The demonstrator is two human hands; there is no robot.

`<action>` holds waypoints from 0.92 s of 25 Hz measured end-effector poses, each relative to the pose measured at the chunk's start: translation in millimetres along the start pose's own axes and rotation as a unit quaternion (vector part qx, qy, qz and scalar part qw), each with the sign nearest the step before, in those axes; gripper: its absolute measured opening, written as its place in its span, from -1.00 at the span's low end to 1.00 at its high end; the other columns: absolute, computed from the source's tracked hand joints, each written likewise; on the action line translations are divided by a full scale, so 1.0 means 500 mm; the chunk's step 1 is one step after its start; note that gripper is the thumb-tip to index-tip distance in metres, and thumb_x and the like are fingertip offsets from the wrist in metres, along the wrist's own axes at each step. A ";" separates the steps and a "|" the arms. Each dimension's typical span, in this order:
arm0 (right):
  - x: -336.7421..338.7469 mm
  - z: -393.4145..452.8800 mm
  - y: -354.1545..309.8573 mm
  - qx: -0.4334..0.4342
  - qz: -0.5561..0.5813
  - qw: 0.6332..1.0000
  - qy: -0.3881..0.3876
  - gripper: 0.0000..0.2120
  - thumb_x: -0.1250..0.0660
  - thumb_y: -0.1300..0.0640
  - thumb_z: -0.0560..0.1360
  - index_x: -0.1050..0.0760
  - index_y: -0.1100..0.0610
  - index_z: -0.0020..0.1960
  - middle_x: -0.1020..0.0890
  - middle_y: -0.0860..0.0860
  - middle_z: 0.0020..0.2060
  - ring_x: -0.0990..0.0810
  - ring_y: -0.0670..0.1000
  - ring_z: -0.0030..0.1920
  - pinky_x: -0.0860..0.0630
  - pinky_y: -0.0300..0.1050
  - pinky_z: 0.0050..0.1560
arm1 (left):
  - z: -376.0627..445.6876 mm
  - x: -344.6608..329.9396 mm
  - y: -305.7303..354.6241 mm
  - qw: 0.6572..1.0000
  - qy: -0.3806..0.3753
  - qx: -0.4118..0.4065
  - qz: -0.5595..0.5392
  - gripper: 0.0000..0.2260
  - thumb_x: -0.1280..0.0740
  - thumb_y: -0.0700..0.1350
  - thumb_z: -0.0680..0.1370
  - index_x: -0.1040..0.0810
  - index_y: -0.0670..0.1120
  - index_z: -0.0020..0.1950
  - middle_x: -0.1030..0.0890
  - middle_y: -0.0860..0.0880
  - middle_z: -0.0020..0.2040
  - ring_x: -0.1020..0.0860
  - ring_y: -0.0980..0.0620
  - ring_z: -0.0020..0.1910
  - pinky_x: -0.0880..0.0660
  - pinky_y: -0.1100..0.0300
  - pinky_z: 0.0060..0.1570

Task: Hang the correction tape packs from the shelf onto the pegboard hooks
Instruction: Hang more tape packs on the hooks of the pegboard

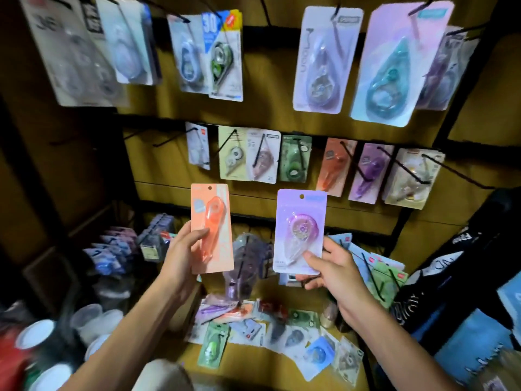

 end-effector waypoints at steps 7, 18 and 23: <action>-0.317 0.026 -0.062 0.036 -0.016 0.989 -0.139 -0.76 -0.25 0.31 0.58 -0.52 -0.02 0.05 -0.72 0.00 -0.09 -0.67 0.13 -0.27 -0.47 -0.21 -0.46 | -0.038 0.205 0.104 0.994 0.098 -0.047 0.004 -0.74 -0.22 -0.24 0.57 -0.55 -0.03 0.21 -0.63 -0.15 0.01 -0.61 -0.08 -0.23 -0.55 0.19 -0.45; -0.630 0.115 -0.167 0.064 -0.096 0.981 -0.157 -0.77 -0.19 0.30 0.51 -0.48 0.00 -0.16 -0.70 0.08 -0.17 -0.62 0.09 -0.44 -0.48 -0.14 -0.48 | -0.036 0.386 0.167 0.984 0.151 -0.085 0.030 -0.76 -0.27 -0.20 0.56 -0.59 0.03 0.15 -0.68 -0.12 -0.01 -0.68 -0.06 -0.25 -0.60 -0.04 -0.38; -0.655 0.118 -0.183 0.050 -0.101 0.985 -0.128 -0.85 -0.16 0.32 0.54 -0.43 0.10 -0.05 -0.61 0.00 -0.25 -0.66 0.13 -0.40 -0.54 -0.14 -0.44 | -0.036 0.414 0.171 0.985 0.158 -0.075 0.003 -0.75 -0.24 -0.25 0.57 -0.55 -0.05 0.21 -0.62 -0.20 0.11 -0.65 -0.13 -0.19 -0.59 -0.04 -0.47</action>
Point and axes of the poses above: each hand's wrist, its own z-axis towards the middle knuckle, its own x-axis out of the back of the hand, y = z × x, the point moved 2 cm from there along z, towards the middle knuckle
